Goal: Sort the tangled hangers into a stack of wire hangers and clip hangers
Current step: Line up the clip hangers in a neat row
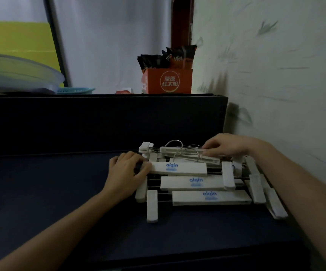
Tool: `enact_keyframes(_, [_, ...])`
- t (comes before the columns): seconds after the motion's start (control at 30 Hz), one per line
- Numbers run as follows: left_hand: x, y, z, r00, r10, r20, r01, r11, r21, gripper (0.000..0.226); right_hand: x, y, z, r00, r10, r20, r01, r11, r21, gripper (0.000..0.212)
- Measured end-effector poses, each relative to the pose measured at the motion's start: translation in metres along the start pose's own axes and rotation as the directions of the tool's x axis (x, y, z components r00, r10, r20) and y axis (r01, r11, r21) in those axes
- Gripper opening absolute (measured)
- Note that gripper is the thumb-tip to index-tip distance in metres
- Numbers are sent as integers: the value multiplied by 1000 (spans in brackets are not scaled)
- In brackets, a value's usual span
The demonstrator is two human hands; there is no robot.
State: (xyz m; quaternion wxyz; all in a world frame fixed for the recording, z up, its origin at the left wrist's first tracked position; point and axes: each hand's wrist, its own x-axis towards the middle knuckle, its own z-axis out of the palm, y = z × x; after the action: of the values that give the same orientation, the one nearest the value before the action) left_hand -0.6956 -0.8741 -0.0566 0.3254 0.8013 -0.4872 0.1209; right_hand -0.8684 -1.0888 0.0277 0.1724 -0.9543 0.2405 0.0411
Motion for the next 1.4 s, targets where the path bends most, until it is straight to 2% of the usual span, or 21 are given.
enact_keyframes(0.13, [3, -2, -3, 994, 104, -26, -103, 995, 17, 43, 3, 8, 1, 997, -42, -66, 45, 998, 41, 32])
enact_keyframes(0.27, [7, -2, -13, 977, 204, -63, -196, 974, 113, 55, 5, 11, 1, 992, -76, -99, 78, 997, 17, 32])
enact_keyframes(0.37, [8, 2, -14, 953, 302, 11, -301, 947, 112, 60, 5, 11, 2, 986, -97, -134, 96, 995, -15, 31])
enact_keyframes(0.5, [10, 5, -10, 956, 275, 106, -278, 961, 16, 42, 7, 9, 3, 980, -117, -159, 102, 990, -101, 32])
enact_keyframes(0.6, [14, 6, -9, 943, 273, 189, -273, 962, -28, 38, 12, 6, 4, 976, -131, -176, 100, 979, -176, 34])
enact_keyframes(0.73, [14, 6, -9, 931, 272, 244, -270, 962, -42, 36, 16, 1, 2, 971, -147, -189, 112, 977, -183, 35])
enact_keyframes(0.83, [12, 5, -7, 932, 290, 216, -291, 956, -26, 35, 17, -4, -2, 949, -169, -267, 101, 963, -251, 35])
enact_keyframes(1.0, [11, 3, -7, 932, 341, 126, -341, 940, -19, 33, 15, -8, -9, 868, -214, -448, 40, 930, -365, 40])
enact_keyframes(1.2, [11, -3, -31, 933, 356, 51, -357, 934, 15, 53, 13, -1, -14, 808, -167, -565, 24, 967, -252, 37])
enact_keyframes(1.4, [0, -49, -90, 959, 284, -19, -283, 959, 35, 50, 12, -7, -17, 738, -148, -659, 36, 983, -180, 37])
